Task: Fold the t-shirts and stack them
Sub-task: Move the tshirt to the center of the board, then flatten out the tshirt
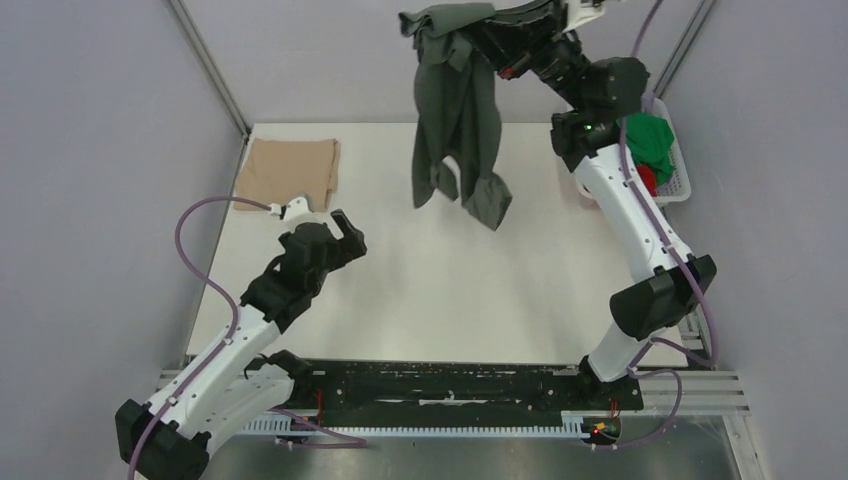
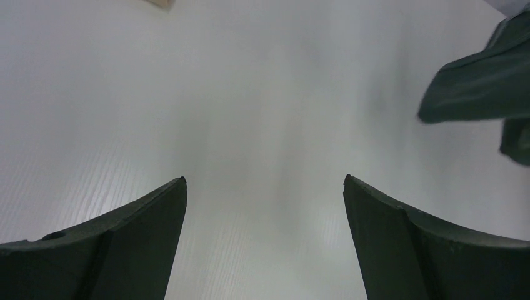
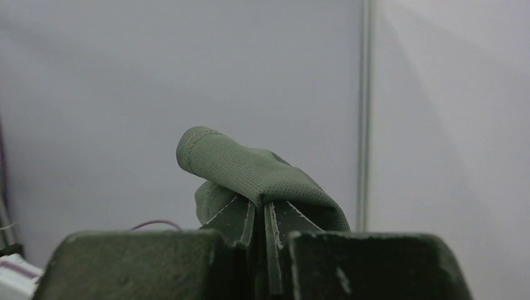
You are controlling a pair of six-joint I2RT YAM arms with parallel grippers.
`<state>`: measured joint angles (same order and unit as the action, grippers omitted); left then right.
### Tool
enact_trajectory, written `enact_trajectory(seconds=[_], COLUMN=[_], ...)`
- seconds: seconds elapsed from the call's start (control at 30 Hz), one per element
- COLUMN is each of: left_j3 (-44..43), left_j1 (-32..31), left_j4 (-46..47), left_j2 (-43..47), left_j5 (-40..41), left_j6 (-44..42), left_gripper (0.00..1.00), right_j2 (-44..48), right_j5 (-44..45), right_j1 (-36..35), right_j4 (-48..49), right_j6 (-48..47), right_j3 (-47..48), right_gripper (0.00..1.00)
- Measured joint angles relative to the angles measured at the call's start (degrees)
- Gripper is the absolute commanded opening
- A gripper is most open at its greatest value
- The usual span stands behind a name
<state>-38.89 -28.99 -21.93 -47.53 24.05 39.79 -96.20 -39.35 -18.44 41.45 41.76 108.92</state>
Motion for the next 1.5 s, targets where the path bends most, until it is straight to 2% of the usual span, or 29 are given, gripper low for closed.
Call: enact_trajectory(seconds=[0.1, 0.2, 0.3, 0.4, 0.47, 0.53, 0.6, 0.63, 0.77, 0.87, 1.0, 1.1, 1.23, 1.3, 1.5], left_j3=[-0.20, -0.81, -1.49, -1.66, -1.66, -1.68, -1.88, -1.95, -1.99, -1.99, -1.16, 1.46, 5.22, 5.88, 5.88], left_j1=[0.00, 0.00, 0.00, 0.00, 0.00, 0.00, 0.02, 0.02, 0.09, 0.94, 4.66, 9.66, 15.93, 16.94, 17.05], left_j4=[-2.47, -5.49, -8.11, -10.16, -11.21, -11.56, -11.87, -11.80, -11.30, -11.47, -11.02, -9.90, -7.08, -5.70, -1.33], left_j2=[2.12, 4.81, 7.10, 8.55, 8.48, 7.48, 5.03, 3.50, -4.37, -9.66, -11.87, -11.72, -12.31, -14.03, -21.07], left_j5=[0.57, 1.53, 2.84, 3.78, 4.26, 4.26, 3.76, 3.30, 0.24, -2.25, -5.77, -8.98, -13.73, -15.37, -17.55], left_j6=[0.15, 0.74, 1.92, 3.28, 4.02, 4.48, 4.76, 4.87, 5.09, 5.11, 5.14, 5.14, 5.11, 5.11, 5.07], left_gripper=[1.00, 1.00, 1.00, 1.00, 1.00, 1.00, 1.00, 1.00, 1.00, 1.00, 1.00, 1.00, 1.00, 0.99, 0.88], right_j2=[-1.99, -1.60, 2.89, 11.06, 19.06, 27.85, 34.67, 37.51, 43.82, 47.12, 46.73, 40.35, 30.36, 25.92, 13.16], right_j5=[-1.95, -2.47, -1.66, 0.42, 2.67, 9.22, 18.78, 25.51, 46.84, 52.22, 48.92, 44.46, 44.30, 44.76, 45.92], right_j1=[-4.70, -7.28, -7.52, -5.49, -2.40, 1.95, 5.38, 6.67, 7.19, 7.19, 7.19, 6.21, 2.12, 0.00, -4.52], right_j4=[-0.37, 0.20, -0.63, -4.98, -8.66, -13.00, -20.37, -25.24, -40.46, -43.23, -42.18, -41.16, -40.98, -40.63, -39.69], right_j6=[1.36, 1.73, 0.09, -3.39, -6.14, -9.53, -12.57, -14.47, -20.81, -25.99, -32.76, -35.89, -38.14, -38.62, -39.52], right_j3=[0.28, -4.00, -15.15, -31.39, -46.10, -61.90, -72.94, -77.22, -84.08, -84.28, -83.47, -80.54, -74.07, -70.53, -59.87], right_gripper=[0.00, 0.00, 0.10, 0.23, 0.36, 0.68, 0.94, 0.98, 0.98, 0.98, 0.98, 0.98, 0.98, 0.98, 0.95])
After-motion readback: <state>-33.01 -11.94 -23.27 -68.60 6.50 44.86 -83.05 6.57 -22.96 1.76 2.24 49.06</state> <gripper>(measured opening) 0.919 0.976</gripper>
